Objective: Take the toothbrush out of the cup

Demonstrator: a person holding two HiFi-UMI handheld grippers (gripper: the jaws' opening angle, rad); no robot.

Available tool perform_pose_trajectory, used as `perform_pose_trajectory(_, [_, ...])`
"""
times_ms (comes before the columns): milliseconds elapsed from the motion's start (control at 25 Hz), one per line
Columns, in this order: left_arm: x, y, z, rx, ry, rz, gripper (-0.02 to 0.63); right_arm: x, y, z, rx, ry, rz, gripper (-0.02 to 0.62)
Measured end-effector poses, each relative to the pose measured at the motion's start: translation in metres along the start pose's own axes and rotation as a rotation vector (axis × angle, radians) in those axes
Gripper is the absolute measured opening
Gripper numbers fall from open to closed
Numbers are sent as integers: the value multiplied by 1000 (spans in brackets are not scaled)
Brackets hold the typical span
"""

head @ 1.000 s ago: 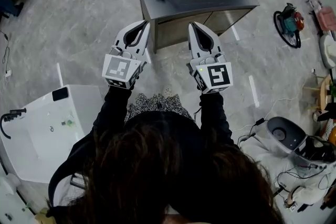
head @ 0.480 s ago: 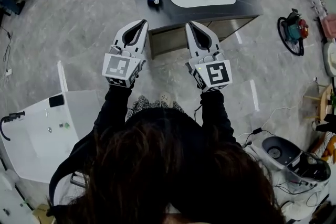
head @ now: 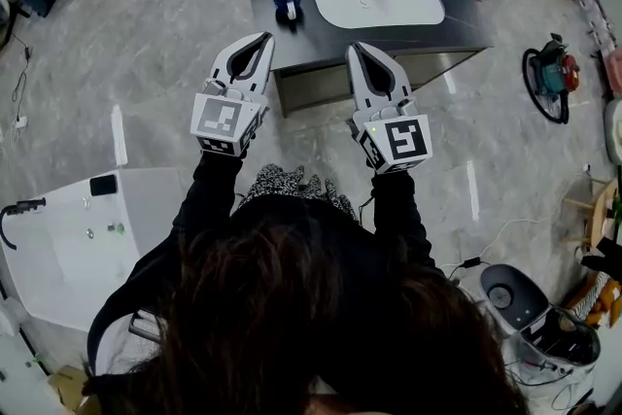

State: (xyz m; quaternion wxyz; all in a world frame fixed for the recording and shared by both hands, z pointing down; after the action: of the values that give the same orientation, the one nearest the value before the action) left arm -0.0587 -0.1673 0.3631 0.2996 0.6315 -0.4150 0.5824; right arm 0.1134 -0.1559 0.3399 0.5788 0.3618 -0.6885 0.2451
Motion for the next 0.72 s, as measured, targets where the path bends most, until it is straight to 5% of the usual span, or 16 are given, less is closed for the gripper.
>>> perform_pose_trajectory(720, [44, 50, 79, 181, 51, 8, 9, 33, -28, 69, 89, 58, 3, 3])
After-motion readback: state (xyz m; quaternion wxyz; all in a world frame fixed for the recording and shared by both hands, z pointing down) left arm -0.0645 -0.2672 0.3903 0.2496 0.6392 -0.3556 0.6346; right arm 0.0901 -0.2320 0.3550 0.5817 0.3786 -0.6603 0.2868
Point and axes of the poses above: the fingertips, and each gripper's own axes: z forward along the fingers, y to its left, x out of its underside, the point moved 4 cm from there along -z, backward along the fingers, and after that the axes turned 8 degrees about -y, right-handed, at the moved point
